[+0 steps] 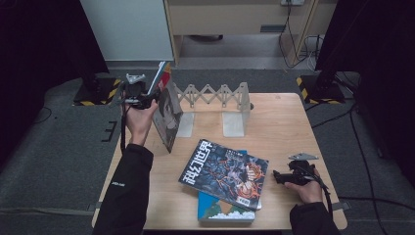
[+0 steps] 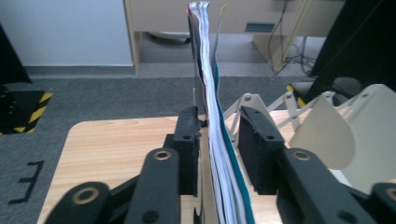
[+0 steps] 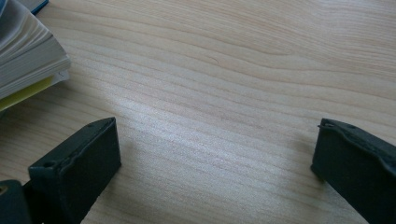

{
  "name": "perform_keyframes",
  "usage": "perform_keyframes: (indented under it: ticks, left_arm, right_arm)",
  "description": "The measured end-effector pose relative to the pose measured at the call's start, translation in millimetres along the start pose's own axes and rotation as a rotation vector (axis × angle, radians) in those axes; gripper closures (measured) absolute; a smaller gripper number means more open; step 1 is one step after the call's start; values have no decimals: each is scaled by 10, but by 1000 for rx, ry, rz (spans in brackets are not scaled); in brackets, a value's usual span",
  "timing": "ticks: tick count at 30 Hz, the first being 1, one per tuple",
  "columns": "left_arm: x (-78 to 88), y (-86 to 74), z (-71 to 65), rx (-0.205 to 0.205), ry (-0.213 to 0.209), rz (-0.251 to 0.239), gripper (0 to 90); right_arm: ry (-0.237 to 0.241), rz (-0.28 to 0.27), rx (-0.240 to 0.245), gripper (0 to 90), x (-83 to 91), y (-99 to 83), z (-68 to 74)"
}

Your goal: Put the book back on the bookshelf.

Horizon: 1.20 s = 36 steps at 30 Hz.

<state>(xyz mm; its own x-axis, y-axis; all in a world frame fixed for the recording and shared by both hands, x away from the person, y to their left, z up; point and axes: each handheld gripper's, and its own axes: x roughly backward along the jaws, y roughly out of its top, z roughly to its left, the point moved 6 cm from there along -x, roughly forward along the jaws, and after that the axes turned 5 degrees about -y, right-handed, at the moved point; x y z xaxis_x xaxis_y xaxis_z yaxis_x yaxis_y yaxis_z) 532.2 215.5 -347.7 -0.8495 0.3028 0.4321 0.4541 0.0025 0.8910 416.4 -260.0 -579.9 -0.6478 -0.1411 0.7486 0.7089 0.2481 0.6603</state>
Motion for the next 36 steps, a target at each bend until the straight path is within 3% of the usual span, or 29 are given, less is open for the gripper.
perform_keyframes:
  ticks: [4,13,20,24,30,36]
  left_arm:
    - [130,8,-12,-4,-30,-68,566]
    - [480,-67,-33,-12,-106,-133,457]
    - [712,-278,-49,10,-165,-156,419]
    - [809,-395,-36,18,-170,-178,382]
    - [889,-594,-56,51,-225,-173,349]
    - [846,-837,-103,13,-232,-103,319]
  right_arm:
    - [0,-3,-2,8,1,-3,2]
    - [2,-54,-3,2,-7,-26,1]
    - [3,-55,-2,3,-6,-28,0]
    - [3,-56,-3,3,-6,-28,1]
    - [2,-55,-4,3,-5,-28,1]
    - [2,-55,-5,3,-5,-29,2]
